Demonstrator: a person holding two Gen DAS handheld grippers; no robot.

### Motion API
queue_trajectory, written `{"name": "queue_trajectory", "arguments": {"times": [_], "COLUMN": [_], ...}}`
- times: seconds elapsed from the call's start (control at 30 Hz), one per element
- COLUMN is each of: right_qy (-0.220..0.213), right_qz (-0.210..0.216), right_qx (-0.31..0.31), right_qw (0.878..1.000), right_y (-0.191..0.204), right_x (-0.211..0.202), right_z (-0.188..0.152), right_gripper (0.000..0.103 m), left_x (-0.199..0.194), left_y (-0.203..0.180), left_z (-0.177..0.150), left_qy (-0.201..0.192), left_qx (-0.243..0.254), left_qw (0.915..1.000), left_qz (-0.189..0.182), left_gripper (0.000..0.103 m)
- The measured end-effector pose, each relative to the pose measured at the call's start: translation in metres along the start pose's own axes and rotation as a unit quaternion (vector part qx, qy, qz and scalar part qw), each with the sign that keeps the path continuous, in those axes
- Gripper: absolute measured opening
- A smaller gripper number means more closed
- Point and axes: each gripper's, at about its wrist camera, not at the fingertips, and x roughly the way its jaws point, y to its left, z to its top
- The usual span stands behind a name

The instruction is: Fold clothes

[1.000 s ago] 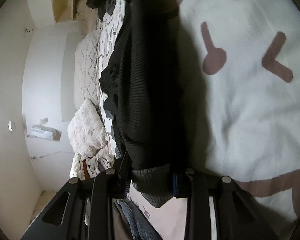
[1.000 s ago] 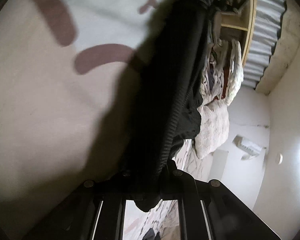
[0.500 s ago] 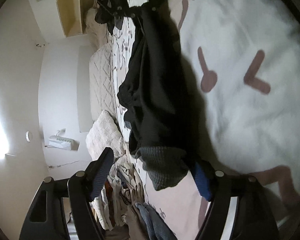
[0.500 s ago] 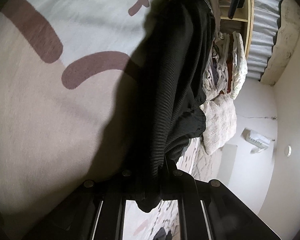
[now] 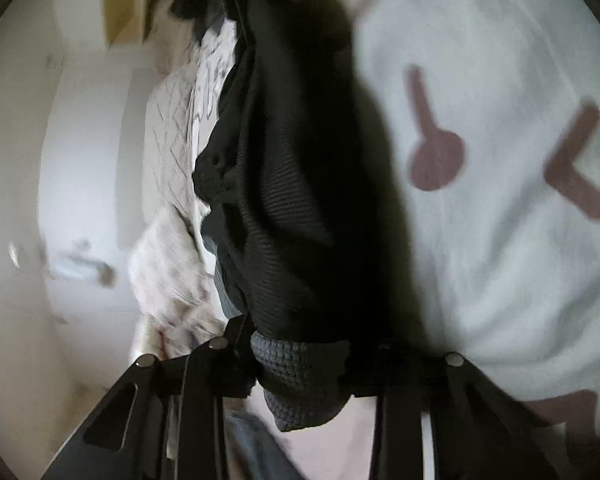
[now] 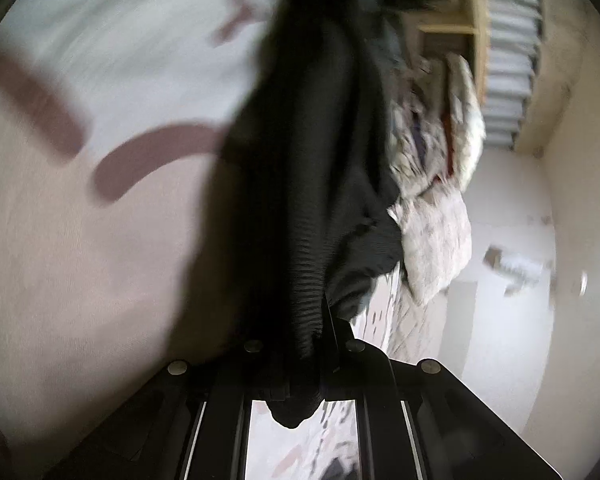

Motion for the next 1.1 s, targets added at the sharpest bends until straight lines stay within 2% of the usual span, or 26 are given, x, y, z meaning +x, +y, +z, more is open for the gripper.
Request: {"name": "queue_trajectory", "arguments": {"times": [0.03, 0.1, 0.17, 0.27, 0.37, 0.47, 0.6, 0.67, 0.7, 0.77, 0.9, 1.1], "right_qy": [0.002, 0.006, 0.011, 0.019, 0.021, 0.014, 0.000, -0.014, -0.021, -0.035, -0.063, -0.086], "right_qz": [0.001, 0.003, 0.006, 0.001, -0.027, -0.065, -0.095, -0.095, -0.094, -0.089, -0.085, -0.080], "right_qx": [0.020, 0.060, 0.101, 0.147, 0.169, 0.174, 0.205, 0.229, 0.240, 0.264, 0.278, 0.286], "right_qw": [1.000, 0.998, 0.995, 0.989, 0.985, 0.982, 0.974, 0.969, 0.966, 0.960, 0.955, 0.951], "right_y": [-0.012, -0.038, -0.069, -0.118, -0.171, -0.219, -0.287, -0.314, -0.327, -0.351, -0.379, -0.403], "right_x": [-0.002, -0.005, -0.007, -0.007, -0.003, -0.003, -0.008, -0.012, -0.013, -0.015, -0.003, 0.051], "right_z": [0.001, 0.004, 0.005, 0.008, 0.014, 0.025, 0.050, 0.065, 0.073, 0.089, 0.136, 0.222], "right_gripper": [0.010, 0.010, 0.010, 0.010, 0.010, 0.010, 0.010, 0.010, 0.010, 0.010, 0.010, 0.010], "left_x": [-0.002, -0.002, -0.003, -0.012, -0.023, -0.028, -0.044, -0.055, -0.059, -0.065, -0.062, -0.027], "left_y": [0.013, 0.050, 0.091, 0.142, 0.187, 0.240, 0.295, 0.321, 0.331, 0.346, 0.365, 0.382], "left_z": [0.001, 0.001, -0.005, -0.020, -0.037, -0.058, -0.094, -0.116, -0.128, -0.152, -0.199, -0.274], "left_qy": [0.006, 0.017, 0.021, 0.010, -0.007, -0.020, -0.039, -0.042, -0.041, -0.031, 0.002, 0.041], "left_qx": [-0.042, -0.140, -0.237, -0.343, -0.410, -0.454, -0.512, -0.531, -0.538, -0.541, -0.527, -0.511], "left_qw": [0.9988, 0.9876, 0.9661, 0.9322, 0.9052, 0.8851, 0.8529, 0.8422, 0.8386, 0.8386, 0.8497, 0.8568], "left_qz": [-0.024, -0.070, -0.099, -0.114, -0.110, -0.100, -0.095, -0.084, -0.077, -0.056, -0.007, 0.056], "left_gripper": [0.029, 0.028, 0.028, 0.028, 0.027, 0.027, 0.027, 0.027, 0.027, 0.027, 0.028, 0.028]}}
